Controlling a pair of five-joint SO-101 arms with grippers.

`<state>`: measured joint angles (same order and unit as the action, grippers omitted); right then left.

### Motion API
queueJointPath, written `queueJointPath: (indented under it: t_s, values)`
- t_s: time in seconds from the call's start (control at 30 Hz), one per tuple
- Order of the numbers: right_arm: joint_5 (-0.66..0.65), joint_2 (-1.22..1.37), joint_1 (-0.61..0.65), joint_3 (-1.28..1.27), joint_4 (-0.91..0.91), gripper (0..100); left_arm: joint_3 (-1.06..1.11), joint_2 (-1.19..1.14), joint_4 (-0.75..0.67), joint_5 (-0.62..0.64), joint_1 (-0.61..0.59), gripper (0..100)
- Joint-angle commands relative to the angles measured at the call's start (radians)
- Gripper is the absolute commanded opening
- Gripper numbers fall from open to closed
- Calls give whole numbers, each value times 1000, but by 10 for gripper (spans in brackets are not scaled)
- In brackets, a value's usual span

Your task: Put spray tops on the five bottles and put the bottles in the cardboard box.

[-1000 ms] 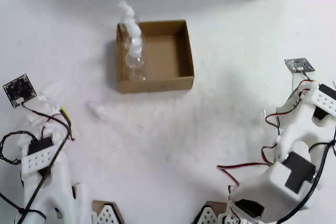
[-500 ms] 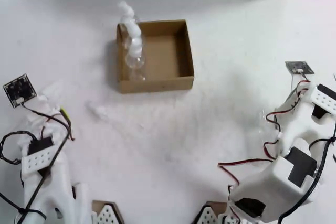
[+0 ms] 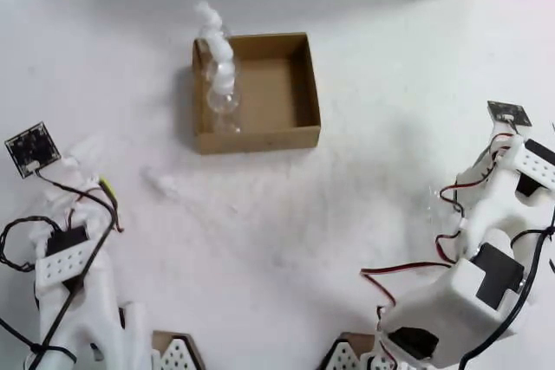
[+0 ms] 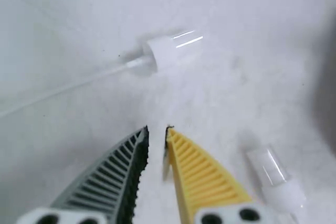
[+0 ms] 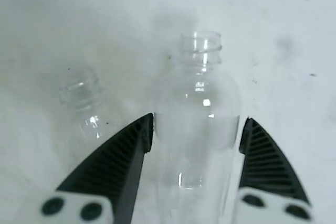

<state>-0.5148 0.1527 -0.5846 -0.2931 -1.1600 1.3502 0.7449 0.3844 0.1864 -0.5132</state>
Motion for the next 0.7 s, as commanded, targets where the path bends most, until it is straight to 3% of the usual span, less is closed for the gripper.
queueJointPath:
  t_s: [0.0, 0.23, 0.4, 0.67]
  values:
    - [-31, -12, -7, 43, 12, 204, -6, -4, -23, 5, -4, 68]
    - [-32, 21, 16, 49, 54, 19, -5, -4, -23, 5, -4, 68]
    - [-32, 35, 15, 121, 25, 15, -5, -4, -23, 5, -4, 68]
    - [-31, -47, 16, 284, -223, 15, -5, -4, -23, 3, -4, 68]
